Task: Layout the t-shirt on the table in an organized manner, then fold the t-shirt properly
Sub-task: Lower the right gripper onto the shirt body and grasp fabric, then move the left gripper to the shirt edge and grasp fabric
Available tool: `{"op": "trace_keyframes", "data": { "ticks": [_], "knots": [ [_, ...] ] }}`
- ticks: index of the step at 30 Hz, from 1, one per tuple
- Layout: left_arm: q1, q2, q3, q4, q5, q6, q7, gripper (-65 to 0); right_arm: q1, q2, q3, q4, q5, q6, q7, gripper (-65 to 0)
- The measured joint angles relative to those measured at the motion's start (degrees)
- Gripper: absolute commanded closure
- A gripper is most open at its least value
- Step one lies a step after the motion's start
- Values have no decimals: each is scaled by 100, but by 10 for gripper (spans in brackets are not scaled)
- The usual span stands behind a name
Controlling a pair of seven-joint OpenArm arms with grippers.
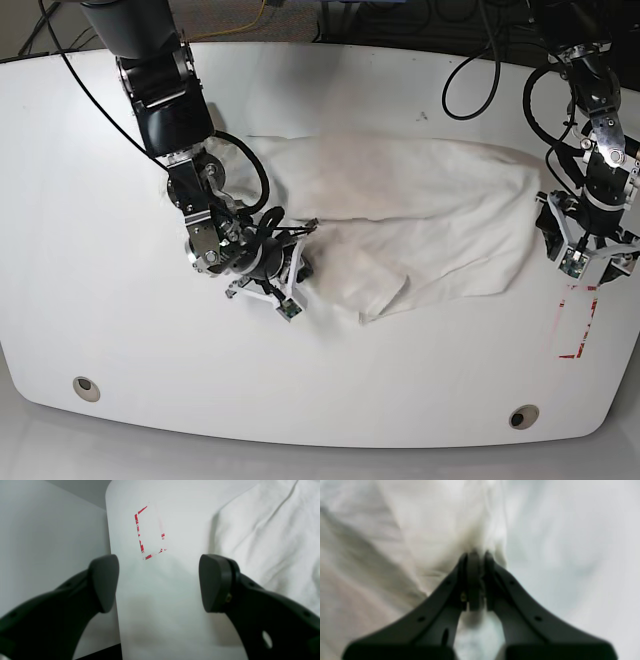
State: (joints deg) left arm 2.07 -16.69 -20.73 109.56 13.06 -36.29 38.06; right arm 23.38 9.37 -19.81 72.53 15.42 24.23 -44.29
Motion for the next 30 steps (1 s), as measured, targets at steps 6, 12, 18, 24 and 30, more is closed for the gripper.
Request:
{"op": "trace_keyframes", "data": {
  "ticks": [6, 12, 18, 24, 30],
  "knots": [
    [4, 15, 2, -92, 2, -2, 4, -476, 20, -15, 4, 730, 7, -260, -514, 0],
    [-15, 48, 11, -120, -17, 0, 2, -549, -31, -13, 11, 1283, 48, -409, -699, 0],
    [-160, 234, 33, -675, -44, -11, 2, -564, -127, -20, 227, 1303, 107, -385, -699, 0],
    [-409, 341, 11, -1445, 2, -9, 52, -566, -201, 31, 271, 1290, 79, -387, -763, 0],
    [-756, 549, 15, -1971, -11, 15, 44, -566, -170, -11, 262, 1294, 90, -382, -734, 0]
  ]
}}
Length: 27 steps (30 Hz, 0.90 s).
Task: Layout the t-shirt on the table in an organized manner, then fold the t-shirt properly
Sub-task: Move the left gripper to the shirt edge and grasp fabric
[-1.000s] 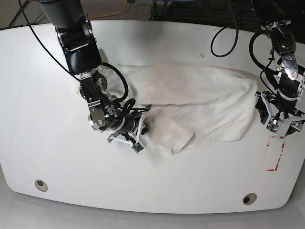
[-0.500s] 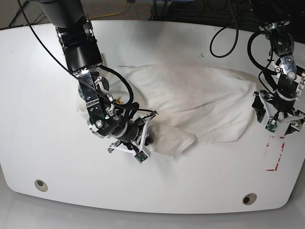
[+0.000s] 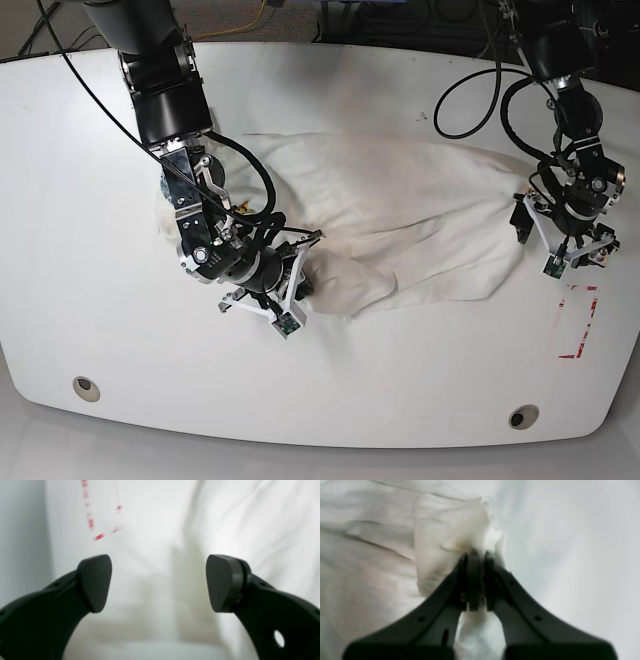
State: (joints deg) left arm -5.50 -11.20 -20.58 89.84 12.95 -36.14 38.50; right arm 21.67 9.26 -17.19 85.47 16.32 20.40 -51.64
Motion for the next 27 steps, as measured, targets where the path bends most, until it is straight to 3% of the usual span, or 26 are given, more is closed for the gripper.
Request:
{"op": "trace_keyframes", "data": {
  "ticks": [14, 19, 27],
  "knots": [
    [-623, 424, -39, -664, -507, 11, -46, -563, -44, 11, 0, 46, -7, -7, -4, 0],
    [-787, 625, -415, -1117, -487, 313, -46, -563, -133, 11, 0, 164, -7, 0, -7, 0],
    [-802, 643, -514, -1652, -487, 448, -367, -563, -214, 96, 0, 212, -4, 0, -2, 0]
  ]
}}
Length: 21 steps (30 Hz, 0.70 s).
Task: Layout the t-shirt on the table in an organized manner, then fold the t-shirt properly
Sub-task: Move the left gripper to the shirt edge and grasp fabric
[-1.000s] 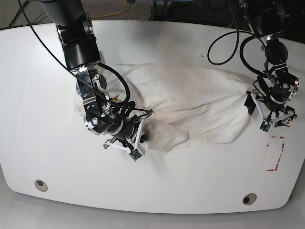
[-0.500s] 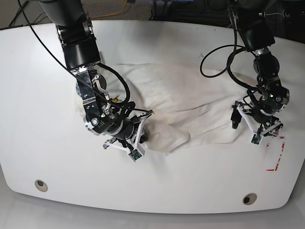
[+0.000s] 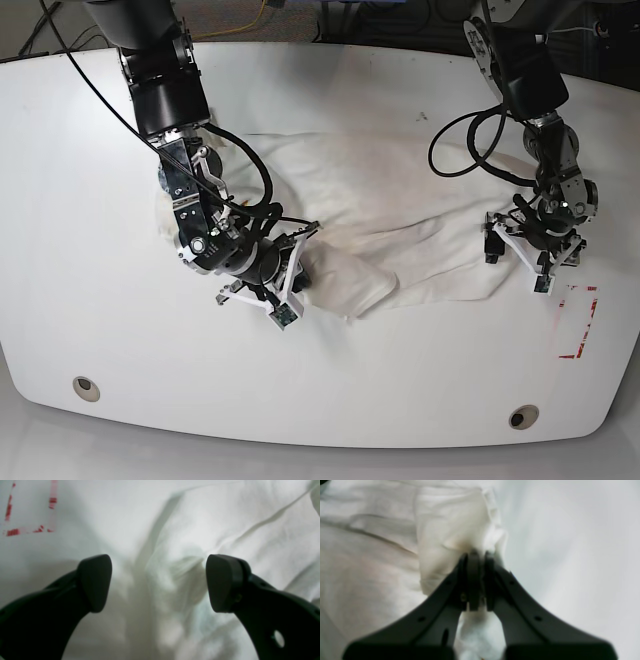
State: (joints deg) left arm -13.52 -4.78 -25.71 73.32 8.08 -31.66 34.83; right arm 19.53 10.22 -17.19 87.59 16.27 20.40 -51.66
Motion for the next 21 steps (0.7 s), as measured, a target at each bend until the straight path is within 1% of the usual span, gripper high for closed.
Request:
{"op": "trace_keyframes", "data": {
  "ticks": [4, 11, 16, 19, 21],
  "knots": [
    [-72, 2, 0, -208, 2, 70, -175, -563, -4, 31, 0, 2, 2, 2, 0, 0],
    [-409, -2, 11, -942, 2, 79, -339, -562, -63, 31, 0, 201, 4, 0, 7, 0],
    [-525, 7, 15, -1412, -7, 74, -682, -558, -111, 28, 0, 273, 2, 9, -2, 0],
    [-636, -17, 15, -1648, -44, 81, -841, -509, -181, 28, 0, 341, 4, 0, 9, 0],
    [-684, -35, 68, -1733, -42, 109, -839, -451, -225, 28, 0, 363, 2, 0, 0, 0]
  ]
}}
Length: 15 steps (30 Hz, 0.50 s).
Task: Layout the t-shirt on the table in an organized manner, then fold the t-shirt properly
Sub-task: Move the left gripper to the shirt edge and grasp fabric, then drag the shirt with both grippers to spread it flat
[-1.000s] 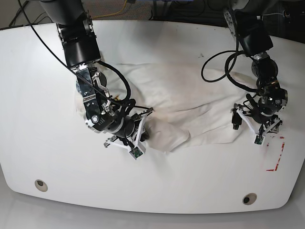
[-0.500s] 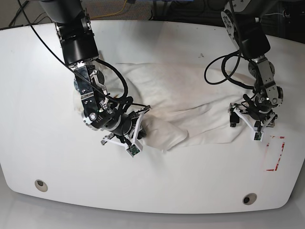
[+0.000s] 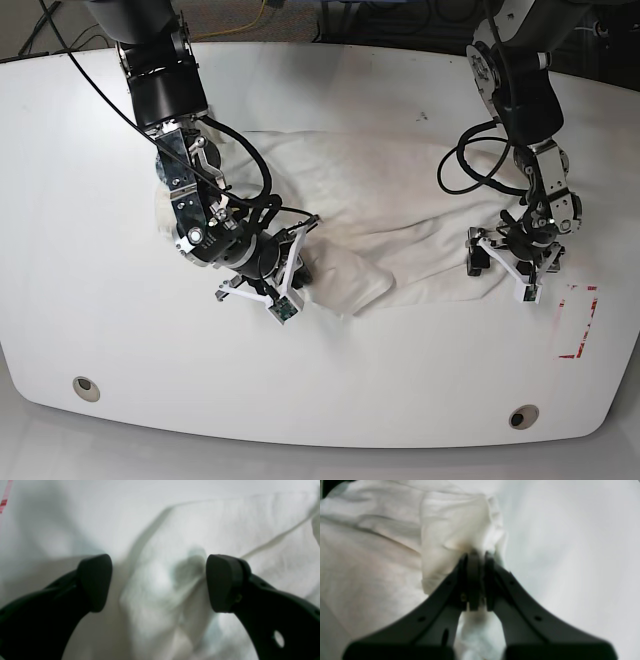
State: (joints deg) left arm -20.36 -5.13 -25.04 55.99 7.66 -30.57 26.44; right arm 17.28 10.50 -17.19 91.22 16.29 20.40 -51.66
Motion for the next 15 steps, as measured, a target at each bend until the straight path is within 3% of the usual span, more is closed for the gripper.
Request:
{"op": "trace_keyframes", "data": {
  "ticks": [7, 15],
  "knots": [
    [2, 4, 142, -44, -9, 4, -57, -232, -66, 35, -7, 105, 2, 9, 2, 0],
    [11, 4, 120, -44, -28, -28, -44, -134, -107, 160, 66, 131, 0, 15, 11, 0]
  ]
}}
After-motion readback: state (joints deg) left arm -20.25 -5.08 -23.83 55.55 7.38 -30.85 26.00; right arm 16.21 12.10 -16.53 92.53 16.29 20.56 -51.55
